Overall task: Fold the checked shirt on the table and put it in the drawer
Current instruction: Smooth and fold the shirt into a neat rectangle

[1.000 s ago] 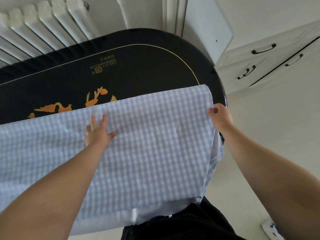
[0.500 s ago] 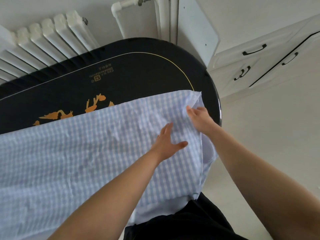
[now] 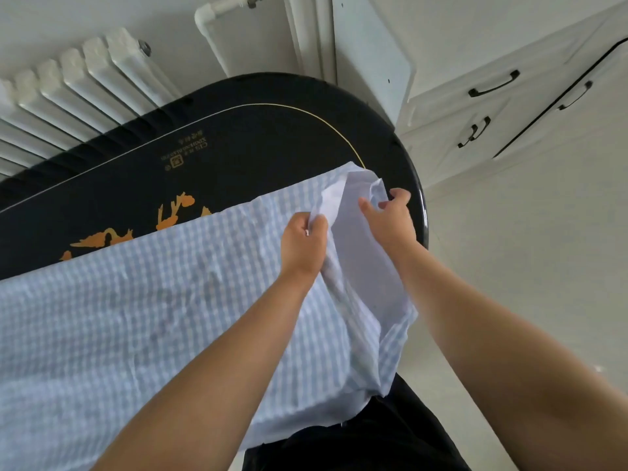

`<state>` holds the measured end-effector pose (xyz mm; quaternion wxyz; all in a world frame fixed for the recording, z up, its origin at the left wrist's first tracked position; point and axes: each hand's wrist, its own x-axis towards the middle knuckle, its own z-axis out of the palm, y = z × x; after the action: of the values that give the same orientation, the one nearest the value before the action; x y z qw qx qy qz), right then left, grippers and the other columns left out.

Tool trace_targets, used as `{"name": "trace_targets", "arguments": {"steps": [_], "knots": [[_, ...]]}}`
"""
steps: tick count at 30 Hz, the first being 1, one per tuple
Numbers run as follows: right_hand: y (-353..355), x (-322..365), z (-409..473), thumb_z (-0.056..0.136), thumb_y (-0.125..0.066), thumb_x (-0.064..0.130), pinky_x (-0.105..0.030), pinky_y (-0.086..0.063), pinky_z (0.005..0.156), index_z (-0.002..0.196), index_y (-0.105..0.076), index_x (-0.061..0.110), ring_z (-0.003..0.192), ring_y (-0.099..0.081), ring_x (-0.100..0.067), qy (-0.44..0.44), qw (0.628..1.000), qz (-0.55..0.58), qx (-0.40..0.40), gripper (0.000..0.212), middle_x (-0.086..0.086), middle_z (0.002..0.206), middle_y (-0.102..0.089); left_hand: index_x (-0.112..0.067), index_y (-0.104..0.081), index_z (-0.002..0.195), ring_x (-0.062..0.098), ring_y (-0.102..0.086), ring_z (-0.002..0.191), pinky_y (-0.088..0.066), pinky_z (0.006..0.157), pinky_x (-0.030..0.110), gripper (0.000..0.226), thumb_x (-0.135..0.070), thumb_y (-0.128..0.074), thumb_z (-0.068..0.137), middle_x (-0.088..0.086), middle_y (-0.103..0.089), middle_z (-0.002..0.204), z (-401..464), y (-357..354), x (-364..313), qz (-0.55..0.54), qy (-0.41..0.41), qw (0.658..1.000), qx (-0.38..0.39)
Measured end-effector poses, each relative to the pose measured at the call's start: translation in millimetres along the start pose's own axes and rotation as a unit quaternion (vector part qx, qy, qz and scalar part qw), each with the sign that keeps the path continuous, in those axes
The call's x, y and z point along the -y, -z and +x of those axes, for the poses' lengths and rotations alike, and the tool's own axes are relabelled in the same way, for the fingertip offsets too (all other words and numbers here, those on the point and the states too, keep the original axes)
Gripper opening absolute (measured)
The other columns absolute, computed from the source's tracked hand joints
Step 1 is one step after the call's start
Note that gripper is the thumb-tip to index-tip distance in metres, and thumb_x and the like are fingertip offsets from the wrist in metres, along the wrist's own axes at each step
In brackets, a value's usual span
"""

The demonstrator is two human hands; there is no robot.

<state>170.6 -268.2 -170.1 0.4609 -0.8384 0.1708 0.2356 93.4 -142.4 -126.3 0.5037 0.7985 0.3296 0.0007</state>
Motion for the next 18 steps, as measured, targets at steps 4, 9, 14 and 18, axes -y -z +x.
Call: {"name": "trace_targets", "arguments": {"steps": [4, 9, 14, 18], "knots": [[-4.5, 6.4, 28.2, 0.093, -0.055, 0.039, -0.028, -0.05, 0.067, 0.126, -0.048, 0.022, 0.084, -0.061, -0.014, 0.019, 0.998, -0.066, 0.003, 0.038, 0.004, 0.104, -0.061, -0.022, -0.042, 0.058, 0.002, -0.037, 0.049, -0.03, 0.05, 0.012, 0.038, -0.021, -0.051, 0.095, -0.015, -0.039, 0.049, 14.0, 31.6, -15.8, 0.007, -0.078, 0.995, 0.063], [5.4, 8.4, 47.5, 0.098, -0.045, 0.029, -0.031, -0.045, 0.073, 0.12, -0.058, 0.017, 0.093, -0.061, -0.021, 0.046, 0.996, -0.077, 0.013, 0.029, 0.003, 0.096, -0.06, -0.017, -0.061, 0.103, 0.004, -0.052, 0.111, -0.038, 0.096, 0.018, 0.031, -0.034, -0.036, 0.1, -0.007, -0.059, 0.112, 48.6, 65.6, 35.5, 0.062, -0.021, 0.998, -0.027], [2.6, 10.4, 56.6, 0.096, -0.038, 0.035, -0.029, -0.036, 0.056, 0.113, -0.043, 0.022, 0.069, -0.054, -0.018, 0.094, 0.969, -0.23, -0.009, 0.022, 0.003, 0.081, -0.055, -0.021, -0.004, 0.153, 0.024, 0.005, 0.147, -0.008, 0.118, 0.045, 0.054, -0.033, -0.021, 0.104, -0.005, 0.006, 0.16, 75.6, 100.1, 115.5, 0.248, 0.258, 0.932, -0.053], [0.1, 25.9, 56.2, 0.084, -0.042, 0.047, -0.026, -0.032, 0.05, 0.078, -0.054, 0.014, 0.056, -0.042, -0.016, 0.012, 0.975, -0.221, -0.031, 0.036, 0.0, 0.067, -0.046, -0.012, 0.007, 0.151, 0.019, 0.007, 0.147, -0.009, 0.118, 0.038, 0.055, -0.024, -0.019, 0.104, 0.002, 0.016, 0.159, 75.6, 107.5, 136.3, 0.272, 0.291, 0.916, -0.049]]}}
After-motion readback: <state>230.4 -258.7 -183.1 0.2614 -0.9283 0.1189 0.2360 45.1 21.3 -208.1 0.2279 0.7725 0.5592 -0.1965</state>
